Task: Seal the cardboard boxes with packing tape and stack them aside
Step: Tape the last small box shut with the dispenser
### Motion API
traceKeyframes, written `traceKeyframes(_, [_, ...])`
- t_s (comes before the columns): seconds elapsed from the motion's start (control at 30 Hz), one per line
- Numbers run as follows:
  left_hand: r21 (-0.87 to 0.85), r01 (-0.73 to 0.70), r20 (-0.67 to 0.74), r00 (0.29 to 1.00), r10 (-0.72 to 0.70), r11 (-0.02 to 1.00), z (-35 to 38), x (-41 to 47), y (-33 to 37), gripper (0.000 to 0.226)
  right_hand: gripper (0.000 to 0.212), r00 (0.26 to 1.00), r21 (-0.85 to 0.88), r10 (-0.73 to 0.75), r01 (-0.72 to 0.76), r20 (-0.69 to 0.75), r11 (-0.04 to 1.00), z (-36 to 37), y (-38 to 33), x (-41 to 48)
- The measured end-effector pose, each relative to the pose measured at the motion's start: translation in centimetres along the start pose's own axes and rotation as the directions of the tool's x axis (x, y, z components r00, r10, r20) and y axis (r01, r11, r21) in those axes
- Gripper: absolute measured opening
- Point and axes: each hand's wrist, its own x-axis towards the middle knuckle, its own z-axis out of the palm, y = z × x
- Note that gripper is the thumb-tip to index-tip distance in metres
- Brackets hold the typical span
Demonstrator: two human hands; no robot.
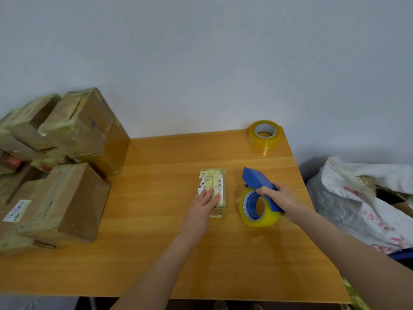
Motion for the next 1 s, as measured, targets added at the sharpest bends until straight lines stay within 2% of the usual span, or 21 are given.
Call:
traceKeyframes(0.13, [-0.027, 0.008, 0.03, 1.0, -0.008, 1.0, -1.2, 0.0, 1.0, 0.057, 0.047, 0.978, 0.259, 0.202, -0.207, 0.043, 0.943, 0.6, 1.8, 0.9])
traceKeyframes(0.2, [-0.029, -0.009, -0.016, 1.0, 0.008, 1.0, -1.9, -0.5, 1.2, 0.059, 0.047, 0.968, 0.258, 0.247, -0.251, 0.047, 0.933, 0.7, 2.2, 0.9])
traceKeyframes(0.23, [-0.028, -0.012, -0.062, 0.998, 0.011, 1.0, -2.3, -0.8, 1.1, 0.059, 0.049, 0.967, 0.187, 0.253, -0.253, 0.024, 0.949, 0.6, 2.1, 0.7])
traceKeyframes(0.3, [-0.092, 0.058, -0.182, 0.981, -0.074, 0.994, -2.9, -1.8, 0.8, 0.057, 0.055, 0.981, -0.101, 0.187, -0.192, -0.054, 0.976, -0.1, 1.6, 0.1])
traceKeyframes(0.37, [-0.229, 0.195, -0.261, 0.931, -0.254, 0.954, -3.3, -2.9, 0.3, 0.051, 0.063, 0.988, -0.448, -0.016, -0.054, -0.152, 0.892, -0.8, 0.8, -0.6])
traceKeyframes(0.4, [-0.287, 0.276, -0.252, 0.902, -0.35, 0.917, -3.4, -3.2, 0.1, 0.049, 0.063, 0.972, -0.555, -0.147, 0.02, -0.185, 0.831, -0.6, 0.2, -1.1])
traceKeyframes(0.43, [-0.32, 0.339, -0.226, 0.879, -0.419, 0.885, -3.4, -3.5, 0.1, 0.048, 0.061, 0.951, -0.591, -0.251, 0.098, -0.183, 0.801, 0.1, -0.5, -1.9])
traceKeyframes(0.5, [-0.341, 0.415, -0.154, 0.861, -0.485, 0.844, -3.0, -3.3, 0.4, 0.049, 0.058, 0.932, -0.578, -0.355, 0.251, -0.073, 0.776, 2.9, -1.5, -2.9])
traceKeyframes(0.6, [-0.391, 0.491, -0.038, 0.837, -0.547, 0.778, -2.6, -1.6, 1.6, 0.048, 0.051, 0.957, -0.583, -0.273, 0.275, 0.094, 0.765, 8.6, -1.9, -3.0])
traceKeyframes(0.67, [-0.447, 0.506, 0.025, 0.831, -0.555, 0.738, -2.0, -0.4, 2.0, 0.033, 0.046, 0.977, -0.545, -0.197, 0.209, 0.082, 0.812, 11.5, -2.0, -2.7])
traceKeyframes(0.77, [-0.452, 0.534, 0.068, 0.82, -0.569, 0.715, -1.4, 0.3, 2.1, 0.022, 0.052, 0.994, -0.542, -0.111, 0.086, -0.014, 0.836, 13.5, -1.7, -2.3])
traceKeyframes(0.87, [-0.456, 0.536, 0.081, 0.82, -0.567, 0.71, -1.2, 0.2, 1.6, 0.022, 0.046, 0.995, -0.558, -0.089, 0.048, -0.046, 0.828, 14.1, -1.5, -2.0])
traceKeyframes(1.0, [-0.483, 0.491, 0.109, 0.855, -0.507, 0.725, -1.9, -0.4, 0.7, 0.031, 0.037, 0.995, -0.53, -0.09, 0.095, 0.037, 0.842, 12.9, -1.5, -1.4])
